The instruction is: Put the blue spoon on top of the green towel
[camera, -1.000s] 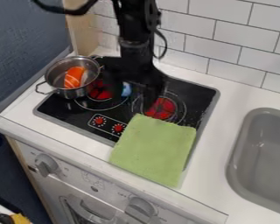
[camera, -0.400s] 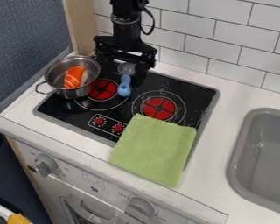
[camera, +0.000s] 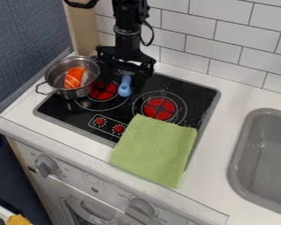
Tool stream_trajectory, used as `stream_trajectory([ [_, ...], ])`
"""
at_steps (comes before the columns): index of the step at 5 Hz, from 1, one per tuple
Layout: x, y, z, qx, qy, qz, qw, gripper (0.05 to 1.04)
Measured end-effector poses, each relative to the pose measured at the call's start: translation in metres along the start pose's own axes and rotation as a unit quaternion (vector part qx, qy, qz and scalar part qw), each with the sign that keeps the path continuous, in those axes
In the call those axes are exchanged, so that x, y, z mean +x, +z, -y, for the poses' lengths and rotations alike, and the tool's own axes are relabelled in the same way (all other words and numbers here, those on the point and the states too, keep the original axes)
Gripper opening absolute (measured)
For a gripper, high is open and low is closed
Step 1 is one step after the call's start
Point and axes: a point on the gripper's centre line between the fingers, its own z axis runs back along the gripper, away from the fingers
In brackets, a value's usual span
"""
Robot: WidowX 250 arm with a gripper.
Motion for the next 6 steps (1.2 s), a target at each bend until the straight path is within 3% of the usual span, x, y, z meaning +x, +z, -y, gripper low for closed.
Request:
stream_trajectory([
  [1,-0.001,-0.007,0.002,-0.007,-0.003,-0.009,0.9999,0.948],
  [3,-0.005,-0.001,0.013,-0.013,-0.028,0.012,0.9995,0.430],
  [4,-0.008,0.005,0.015,-0.019,-0.039,0.021,0.9988,0.426],
  [5,-0.023,0.035,0.020,-0.032,-0.051,0.051,0.9969,0.426],
  [6,-0.062,0.046,0.047,-0.056,-0.100,0.053,0.9920,0.426],
])
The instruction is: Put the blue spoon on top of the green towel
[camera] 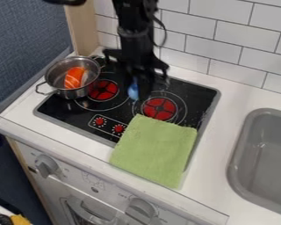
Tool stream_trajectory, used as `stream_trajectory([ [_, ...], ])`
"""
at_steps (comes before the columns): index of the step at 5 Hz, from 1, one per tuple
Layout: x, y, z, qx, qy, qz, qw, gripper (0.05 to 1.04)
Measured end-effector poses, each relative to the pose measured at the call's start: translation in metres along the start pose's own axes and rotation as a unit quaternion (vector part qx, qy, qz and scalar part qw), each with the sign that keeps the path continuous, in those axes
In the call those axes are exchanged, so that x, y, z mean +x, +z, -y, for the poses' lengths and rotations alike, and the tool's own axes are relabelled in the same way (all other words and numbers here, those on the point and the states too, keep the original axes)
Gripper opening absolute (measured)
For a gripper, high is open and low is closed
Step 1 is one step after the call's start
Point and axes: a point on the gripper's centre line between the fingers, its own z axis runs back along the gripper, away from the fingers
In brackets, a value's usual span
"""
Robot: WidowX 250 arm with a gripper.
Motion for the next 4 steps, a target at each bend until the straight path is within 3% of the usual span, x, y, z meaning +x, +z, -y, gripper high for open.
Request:
stream_trajectory([
  [1,-0.041,-0.009,0.027,-0.016,-0.038,-0.017,0.9990,0.426],
  [2,-0.067,-0.015,0.041,-0.024,-0.063,-0.027,0.9974,0.426],
  [3,-0.082,-0.023,0.052,-0.025,-0.074,-0.039,0.9962,0.426],
  [4,-0.082,-0.023,0.052,-0.021,-0.076,-0.038,0.9961,0.497],
])
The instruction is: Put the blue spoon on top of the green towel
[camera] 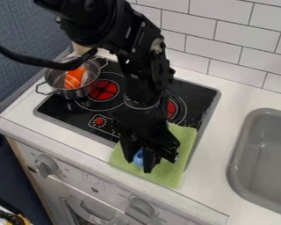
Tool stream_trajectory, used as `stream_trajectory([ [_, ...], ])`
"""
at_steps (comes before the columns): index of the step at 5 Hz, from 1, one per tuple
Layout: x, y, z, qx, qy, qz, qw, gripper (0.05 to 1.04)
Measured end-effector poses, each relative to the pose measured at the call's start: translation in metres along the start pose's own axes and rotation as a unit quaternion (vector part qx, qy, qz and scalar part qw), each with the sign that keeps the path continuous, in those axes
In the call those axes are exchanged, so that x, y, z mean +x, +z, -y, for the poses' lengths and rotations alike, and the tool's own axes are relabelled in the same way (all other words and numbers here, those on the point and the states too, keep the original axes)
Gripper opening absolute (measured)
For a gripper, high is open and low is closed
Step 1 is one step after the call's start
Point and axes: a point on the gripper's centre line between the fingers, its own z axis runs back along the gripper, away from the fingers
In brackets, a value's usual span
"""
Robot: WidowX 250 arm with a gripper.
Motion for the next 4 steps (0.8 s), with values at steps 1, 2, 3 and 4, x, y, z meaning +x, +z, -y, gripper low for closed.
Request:
stream_trajectory([
  [1,0.000,0.000,-0.001,0.002,0.001,0.000,1.0000,0.808],
  [2,0.000,0.006,0.000,0.000,-0.005,0.005,1.0000,1.007],
  [3,0.000,0.031,0.003,-0.007,-0.016,0.037,0.9992,1.006],
  [4,0.002,0.045,0.004,-0.012,-0.018,0.052,0.9984,1.000],
])
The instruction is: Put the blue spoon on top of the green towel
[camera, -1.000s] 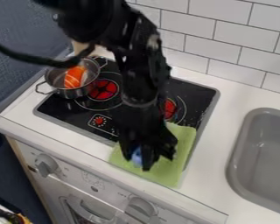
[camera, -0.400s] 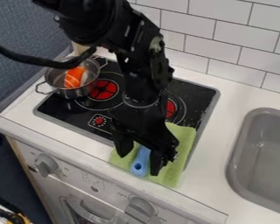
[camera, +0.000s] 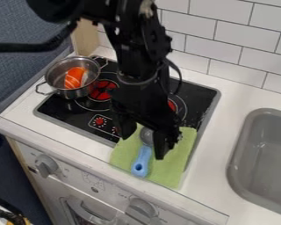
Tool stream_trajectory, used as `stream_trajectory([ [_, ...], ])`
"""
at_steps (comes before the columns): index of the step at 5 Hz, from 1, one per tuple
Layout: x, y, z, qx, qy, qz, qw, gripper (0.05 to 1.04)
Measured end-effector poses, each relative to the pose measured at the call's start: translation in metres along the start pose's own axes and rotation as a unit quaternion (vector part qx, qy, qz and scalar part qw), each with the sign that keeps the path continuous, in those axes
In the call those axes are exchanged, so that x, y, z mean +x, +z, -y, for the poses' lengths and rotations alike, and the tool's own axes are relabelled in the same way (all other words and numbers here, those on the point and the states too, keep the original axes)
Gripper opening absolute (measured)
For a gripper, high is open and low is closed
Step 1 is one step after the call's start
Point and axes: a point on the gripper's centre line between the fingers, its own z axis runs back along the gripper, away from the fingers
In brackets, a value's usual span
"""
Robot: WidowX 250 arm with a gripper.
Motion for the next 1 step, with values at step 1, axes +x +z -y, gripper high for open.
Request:
stream_trajectory([
  [1,0.0009,0.0016,0.0007,-0.003,-0.009,0.000,1.0000,1.001],
])
